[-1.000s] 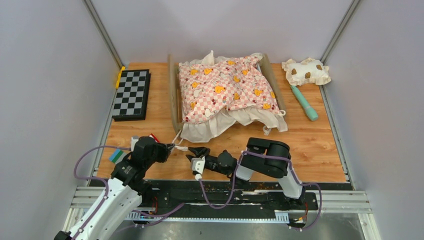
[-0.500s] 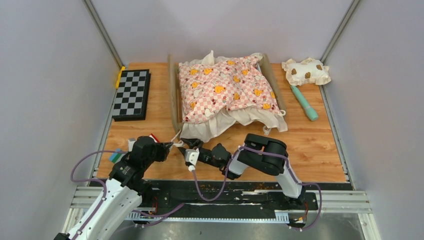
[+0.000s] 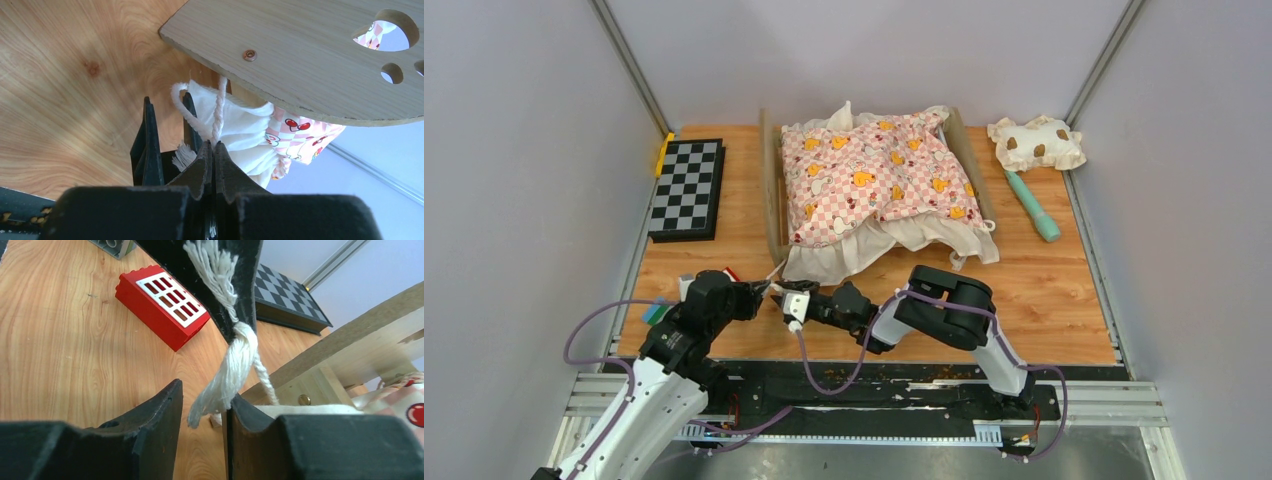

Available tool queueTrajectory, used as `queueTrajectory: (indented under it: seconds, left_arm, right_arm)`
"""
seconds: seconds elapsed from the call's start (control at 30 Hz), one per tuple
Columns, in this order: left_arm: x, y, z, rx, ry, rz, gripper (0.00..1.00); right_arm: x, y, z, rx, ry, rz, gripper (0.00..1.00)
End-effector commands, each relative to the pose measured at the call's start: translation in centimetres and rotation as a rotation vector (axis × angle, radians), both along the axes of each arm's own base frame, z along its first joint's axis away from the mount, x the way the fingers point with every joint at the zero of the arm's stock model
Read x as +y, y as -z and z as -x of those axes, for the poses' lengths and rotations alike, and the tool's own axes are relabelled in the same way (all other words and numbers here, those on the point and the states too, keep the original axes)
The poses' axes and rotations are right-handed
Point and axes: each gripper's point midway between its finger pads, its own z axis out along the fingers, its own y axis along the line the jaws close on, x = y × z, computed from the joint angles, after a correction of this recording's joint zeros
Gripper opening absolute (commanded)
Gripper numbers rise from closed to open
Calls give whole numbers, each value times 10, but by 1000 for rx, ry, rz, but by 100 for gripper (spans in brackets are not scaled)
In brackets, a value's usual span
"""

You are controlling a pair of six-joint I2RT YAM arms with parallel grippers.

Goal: Set up the pet bed
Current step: Tie the ropes to the bed frame.

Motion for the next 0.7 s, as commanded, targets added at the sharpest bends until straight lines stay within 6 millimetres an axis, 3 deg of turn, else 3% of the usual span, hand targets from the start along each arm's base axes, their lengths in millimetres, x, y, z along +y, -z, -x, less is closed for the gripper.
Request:
queueTrajectory:
  seconds: [0.0,0.33,0.67]
  left_arm:
    - [-1,-19,-5,-36,-19,33,0]
    - [-4,-23,-4,-45,-6,50,0]
    - [-3,-30,-7,-64,-17,48,0]
  right_arm:
    - [8,0,-8,53,23,-23,33]
    - [8,0,-29,99,138,-44,34]
    - [0,5,-30,143,147,-42,24]
